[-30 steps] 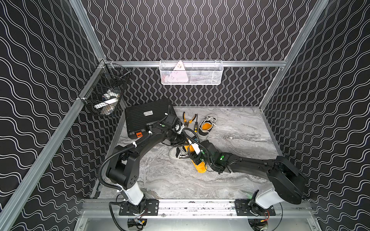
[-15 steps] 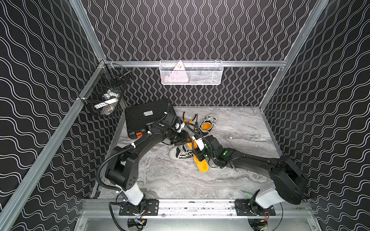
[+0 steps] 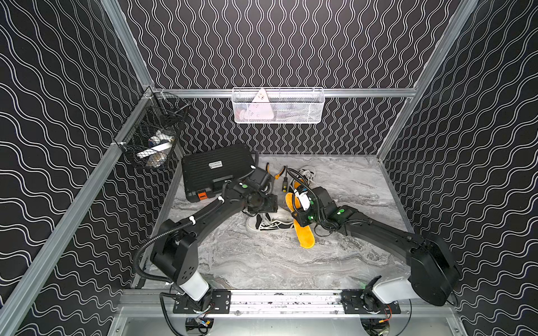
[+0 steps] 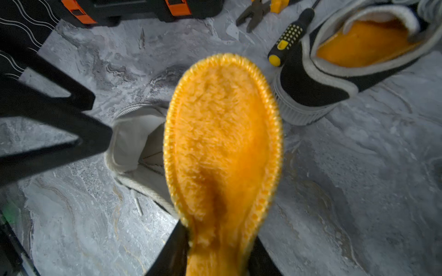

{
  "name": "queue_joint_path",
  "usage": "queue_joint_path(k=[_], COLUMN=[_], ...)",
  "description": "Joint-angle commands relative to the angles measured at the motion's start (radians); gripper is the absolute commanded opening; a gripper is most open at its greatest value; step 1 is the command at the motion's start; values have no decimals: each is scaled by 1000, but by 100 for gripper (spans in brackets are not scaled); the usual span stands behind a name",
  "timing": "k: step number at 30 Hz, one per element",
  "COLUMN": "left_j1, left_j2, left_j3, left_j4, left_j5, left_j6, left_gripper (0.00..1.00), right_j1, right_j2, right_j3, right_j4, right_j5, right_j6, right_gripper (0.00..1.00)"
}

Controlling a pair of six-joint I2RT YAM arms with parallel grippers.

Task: Insert the insole into the shoe
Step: Pick up the insole from the center of the board, then insert the insole into the shoe.

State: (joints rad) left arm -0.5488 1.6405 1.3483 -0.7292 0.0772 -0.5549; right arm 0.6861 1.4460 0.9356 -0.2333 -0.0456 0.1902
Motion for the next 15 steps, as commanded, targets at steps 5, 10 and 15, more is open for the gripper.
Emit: queue_joint_path(k=[5, 10, 15], left_j1=[-76, -71, -4], left_j2=[128, 161, 143], left_j3=[90, 85, 19], left_j4=[-146, -158, -77], left_j5=[-357, -324, -152], left_j6=[-75, -95, -97], left_gripper=[72, 68, 60], right_j1=[-2, -3, -5], right_j2=[13, 18, 33], right_j3=[41, 43, 84], right_j4=[-53, -60, -106], right_j5=[-24, -9, -26], right_j6=[2, -5, -10], right_gripper=[35, 36, 36])
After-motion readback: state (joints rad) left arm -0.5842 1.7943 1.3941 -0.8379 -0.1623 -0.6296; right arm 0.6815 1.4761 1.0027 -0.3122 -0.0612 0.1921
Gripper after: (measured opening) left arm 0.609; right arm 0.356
